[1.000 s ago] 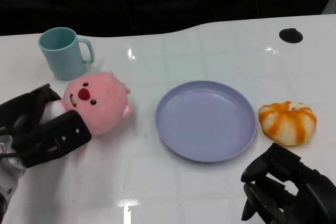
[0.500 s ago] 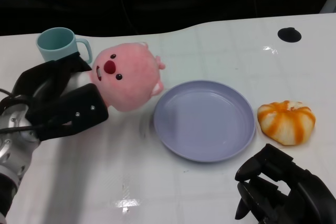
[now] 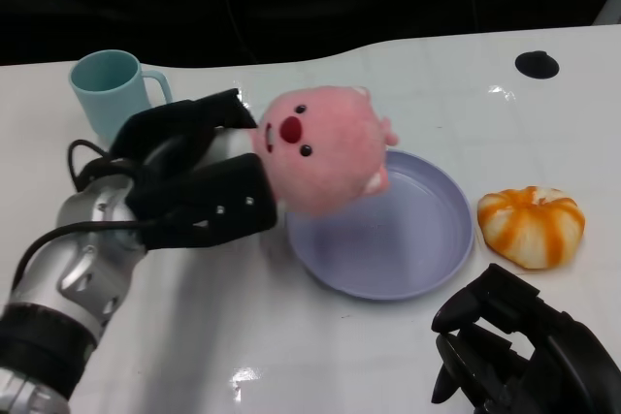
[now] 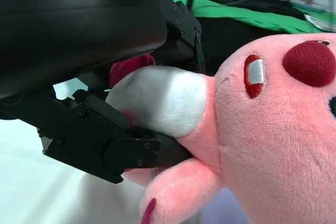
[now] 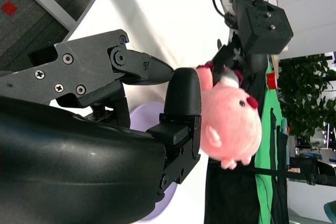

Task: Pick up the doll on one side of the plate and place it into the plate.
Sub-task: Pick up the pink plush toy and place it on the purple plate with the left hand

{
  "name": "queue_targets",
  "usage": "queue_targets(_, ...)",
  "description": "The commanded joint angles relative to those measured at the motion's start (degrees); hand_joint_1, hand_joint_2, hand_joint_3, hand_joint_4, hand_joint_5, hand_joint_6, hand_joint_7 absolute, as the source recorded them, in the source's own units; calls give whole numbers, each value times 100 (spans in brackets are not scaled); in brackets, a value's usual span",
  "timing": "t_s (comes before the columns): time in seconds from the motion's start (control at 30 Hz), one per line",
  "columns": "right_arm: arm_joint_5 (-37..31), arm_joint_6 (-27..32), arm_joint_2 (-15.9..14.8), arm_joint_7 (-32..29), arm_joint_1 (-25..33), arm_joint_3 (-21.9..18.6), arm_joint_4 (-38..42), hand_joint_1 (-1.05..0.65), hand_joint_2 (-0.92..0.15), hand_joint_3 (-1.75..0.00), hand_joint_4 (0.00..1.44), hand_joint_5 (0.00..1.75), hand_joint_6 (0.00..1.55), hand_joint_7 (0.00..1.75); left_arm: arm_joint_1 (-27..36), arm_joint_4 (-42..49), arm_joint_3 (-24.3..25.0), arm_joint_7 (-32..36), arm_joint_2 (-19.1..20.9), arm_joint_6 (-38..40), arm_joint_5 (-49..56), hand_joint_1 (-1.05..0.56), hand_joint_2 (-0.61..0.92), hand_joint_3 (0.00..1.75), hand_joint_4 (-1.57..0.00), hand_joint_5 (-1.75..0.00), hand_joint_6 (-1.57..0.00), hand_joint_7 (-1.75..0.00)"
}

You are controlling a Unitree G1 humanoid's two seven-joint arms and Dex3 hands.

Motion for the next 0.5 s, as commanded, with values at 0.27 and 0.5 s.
queue_targets(0.27,45,3,-86,10,135,-45,-218,-35,-92,-55,55,171,44,160,-449,121,-350,-5,-586,286,287,-17,53,99,-90,-175,-69,-175)
queue_targets(0.5,-136,-114,-161,20,143,37,-230,-34,-92,-54,58,172,46,161,-719,719,-544,220,-931,124,418,-18,49,109,-95,-175,-75,-175)
